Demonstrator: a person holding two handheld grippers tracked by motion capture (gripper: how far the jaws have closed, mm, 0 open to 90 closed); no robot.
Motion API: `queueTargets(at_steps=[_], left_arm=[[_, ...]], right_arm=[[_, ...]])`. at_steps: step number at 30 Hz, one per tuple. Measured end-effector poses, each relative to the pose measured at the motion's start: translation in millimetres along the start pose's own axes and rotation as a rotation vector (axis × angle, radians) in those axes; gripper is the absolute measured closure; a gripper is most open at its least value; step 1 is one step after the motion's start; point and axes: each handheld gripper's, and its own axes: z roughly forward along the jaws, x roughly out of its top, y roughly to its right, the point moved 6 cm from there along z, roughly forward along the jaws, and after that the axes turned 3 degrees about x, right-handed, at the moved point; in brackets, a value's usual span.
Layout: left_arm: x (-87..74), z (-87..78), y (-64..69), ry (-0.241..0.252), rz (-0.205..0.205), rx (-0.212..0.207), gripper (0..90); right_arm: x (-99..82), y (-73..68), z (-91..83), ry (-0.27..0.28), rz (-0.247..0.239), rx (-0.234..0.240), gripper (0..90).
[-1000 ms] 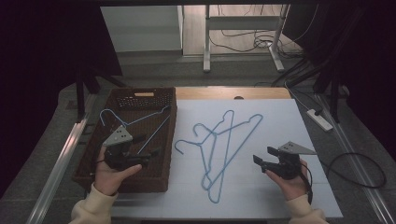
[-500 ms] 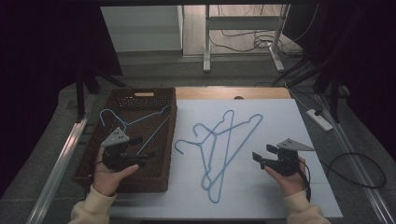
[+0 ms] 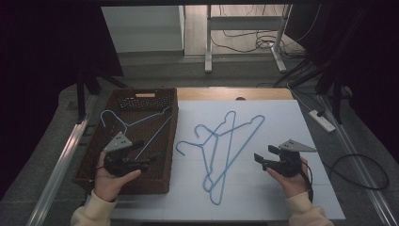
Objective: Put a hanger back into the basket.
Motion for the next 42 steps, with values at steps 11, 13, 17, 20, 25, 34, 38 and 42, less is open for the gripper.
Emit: queueTargets(at_steps=[11, 13, 17, 20, 25, 34, 38, 42], left_arm=[[-0.5, 4.8, 2.4, 0.0, 0.007, -0.011, 23.8], [-2.5, 6.8, 2.5, -0.008, 0.005, -0.013, 23.7], [-3.5, 6.8, 3.0, -0.009, 0.004, -0.017, 23.5], [-2.9, 5.6, 3.6, -0.003, 0.005, -0.017, 23.6], [-2.9, 6.7, 5.5, -0.005, 0.009, -0.019, 23.6], [-3.7, 10.8, 7.8, -0.009, 0.011, -0.027, 23.6], [-4.9, 12.3, 8.3, -0.012, 0.01, -0.032, 23.6], [-5.2, 12.5, 8.5, -0.013, 0.01, -0.035, 23.6]], right_arm=[[1.6, -1.5, 0.9, -0.002, 0.001, 0.003, 28.5], [2.6, -2.2, 2.6, -0.006, -0.003, 0.006, 28.4], [6.2, -6.8, 6.0, -0.014, -0.011, 0.016, 28.4], [7.9, -9.4, 8.3, -0.017, -0.012, 0.025, 28.4], [12.9, -14.6, 16.1, -0.041, -0.027, 0.043, 28.4], [25.8, -23.7, 31.3, -0.087, -0.061, 0.079, 29.4], [38.1, -27.1, 48.3, -0.123, -0.093, 0.088, 29.9], [45.7, -29.9, 64.4, -0.162, -0.102, 0.108, 29.9]])
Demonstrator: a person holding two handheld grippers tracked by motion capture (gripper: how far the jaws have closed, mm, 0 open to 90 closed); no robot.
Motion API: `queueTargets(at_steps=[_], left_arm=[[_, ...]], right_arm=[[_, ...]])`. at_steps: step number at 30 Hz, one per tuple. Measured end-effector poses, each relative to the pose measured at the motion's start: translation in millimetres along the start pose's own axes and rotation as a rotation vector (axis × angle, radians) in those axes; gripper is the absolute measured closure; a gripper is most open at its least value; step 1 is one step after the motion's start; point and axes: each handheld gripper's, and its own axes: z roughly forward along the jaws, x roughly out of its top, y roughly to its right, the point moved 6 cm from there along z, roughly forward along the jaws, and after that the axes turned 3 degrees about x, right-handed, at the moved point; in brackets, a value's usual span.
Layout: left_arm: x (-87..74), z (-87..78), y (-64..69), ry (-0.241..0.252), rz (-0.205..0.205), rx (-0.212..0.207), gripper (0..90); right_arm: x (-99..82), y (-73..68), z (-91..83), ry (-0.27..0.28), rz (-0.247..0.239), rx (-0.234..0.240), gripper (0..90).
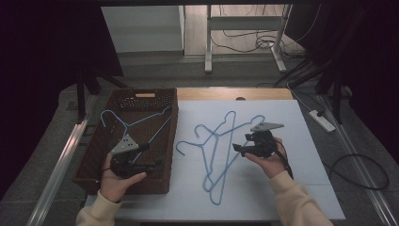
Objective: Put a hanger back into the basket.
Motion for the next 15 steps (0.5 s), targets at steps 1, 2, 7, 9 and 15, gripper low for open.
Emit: queueTargets(at_steps=[1, 2, 7, 9, 15], left_arm=[[0.0, 0.0, 0.0, 0.0, 0.001, -0.002, 23.6], [0.1, 0.0, 0.0, 0.001, 0.001, -0.002, 23.6], [0.3, -0.4, 0.4, 0.002, 0.004, -0.006, 23.6], [0.4, -0.6, 0.4, 0.002, 0.005, -0.007, 23.6], [0.9, -0.7, 0.9, 0.003, 0.007, -0.01, 23.6]], right_arm=[[3.3, 0.0, 5.0, -0.011, -0.004, 0.004, 30.0], [7.9, -0.1, 12.2, -0.029, -0.017, 0.01, 30.5], [19.6, 1.8, 31.4, -0.077, -0.036, 0.032, 32.0], [22.7, 2.6, 37.6, -0.094, -0.046, 0.036, 33.1], [37.2, 4.3, 57.9, -0.133, -0.067, 0.048, 34.8]])
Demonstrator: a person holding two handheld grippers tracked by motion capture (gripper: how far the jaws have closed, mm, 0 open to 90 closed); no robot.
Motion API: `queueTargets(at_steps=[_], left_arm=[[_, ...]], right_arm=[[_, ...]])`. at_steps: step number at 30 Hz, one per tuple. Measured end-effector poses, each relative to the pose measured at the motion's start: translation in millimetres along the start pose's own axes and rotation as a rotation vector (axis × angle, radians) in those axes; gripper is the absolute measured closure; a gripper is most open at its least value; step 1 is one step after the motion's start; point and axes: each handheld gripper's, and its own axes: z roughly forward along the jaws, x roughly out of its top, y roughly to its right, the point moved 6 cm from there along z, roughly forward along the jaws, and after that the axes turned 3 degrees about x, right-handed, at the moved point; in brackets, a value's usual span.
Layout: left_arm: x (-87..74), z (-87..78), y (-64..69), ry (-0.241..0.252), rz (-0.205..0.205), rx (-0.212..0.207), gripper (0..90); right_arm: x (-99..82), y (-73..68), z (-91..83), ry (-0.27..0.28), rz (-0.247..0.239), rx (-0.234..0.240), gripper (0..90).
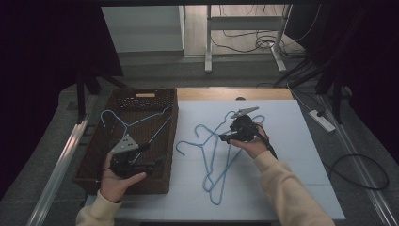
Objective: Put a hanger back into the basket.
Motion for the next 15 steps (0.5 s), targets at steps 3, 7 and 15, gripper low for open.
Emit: queueTargets(at_steps=[3, 7, 15], left_arm=[[0.0, 0.9, 0.4, -0.002, 0.001, -0.002, 23.6], [-0.2, 2.1, 1.6, -0.005, 0.004, -0.006, 23.6], [-0.1, 1.0, 0.8, -0.002, 0.003, -0.007, 23.6]], right_arm=[[10.6, 2.3, 10.9, -0.02, -0.014, 0.002, 36.0], [21.2, 2.6, 24.4, -0.05, -0.043, 0.015, 37.4], [34.0, 8.0, 57.1, -0.137, -0.066, 0.028, 38.8]])
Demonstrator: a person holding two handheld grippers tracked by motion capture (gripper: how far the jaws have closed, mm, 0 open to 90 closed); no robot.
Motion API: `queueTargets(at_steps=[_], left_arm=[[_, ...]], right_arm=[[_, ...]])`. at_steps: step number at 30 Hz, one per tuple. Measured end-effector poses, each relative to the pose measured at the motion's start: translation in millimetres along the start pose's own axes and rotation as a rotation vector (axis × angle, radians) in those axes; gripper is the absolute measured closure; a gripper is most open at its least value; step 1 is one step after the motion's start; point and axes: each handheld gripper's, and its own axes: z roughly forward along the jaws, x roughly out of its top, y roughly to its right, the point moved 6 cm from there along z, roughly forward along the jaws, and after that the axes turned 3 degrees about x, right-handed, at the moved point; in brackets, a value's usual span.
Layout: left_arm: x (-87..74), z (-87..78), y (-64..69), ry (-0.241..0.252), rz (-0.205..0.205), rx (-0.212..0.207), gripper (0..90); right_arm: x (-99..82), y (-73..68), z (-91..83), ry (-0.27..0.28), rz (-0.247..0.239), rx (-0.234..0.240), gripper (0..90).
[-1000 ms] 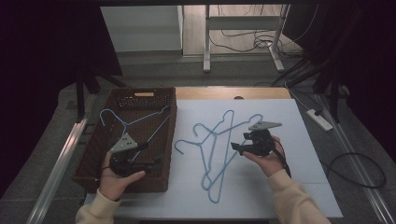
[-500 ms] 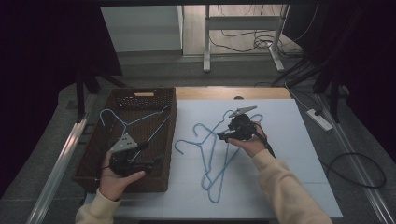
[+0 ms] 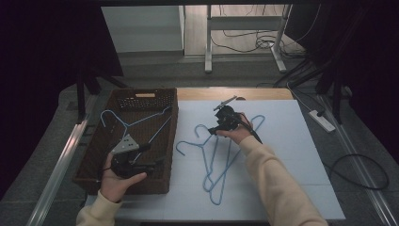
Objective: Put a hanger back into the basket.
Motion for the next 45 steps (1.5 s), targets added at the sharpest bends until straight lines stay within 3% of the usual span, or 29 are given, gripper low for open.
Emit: queueTargets(at_steps=[17, 22, 27, 32, 35, 45], left_arm=[[-0.6, 0.0, -0.6, 0.004, 0.001, -0.003, 23.6], [-0.8, -0.1, -1.0, 0.004, 0.001, -0.002, 23.6], [-0.7, -0.2, -0.7, 0.005, 0.003, -0.001, 23.6], [-0.7, -0.2, -0.3, 0.006, 0.003, -0.001, 23.6], [-0.5, -0.6, 0.1, 0.008, 0.004, 0.0, 23.6], [1.2, -2.3, 2.9, 0.013, 0.01, 0.001, 23.8]], right_arm=[[10.8, 4.2, 37.8, -0.145, -0.038, -0.006, 51.6], [9.9, 5.3, 41.1, -0.164, -0.04, -0.018, 62.1], [9.4, 4.1, 40.1, -0.174, -0.06, 0.002, 84.0], [9.2, 1.9, 40.1, -0.174, -0.077, -0.006, 86.2], [9.8, 0.9, 38.2, -0.163, -0.096, -0.037, 86.5], [20.6, -3.1, 10.4, -0.055, -0.032, -0.082, 86.9]])
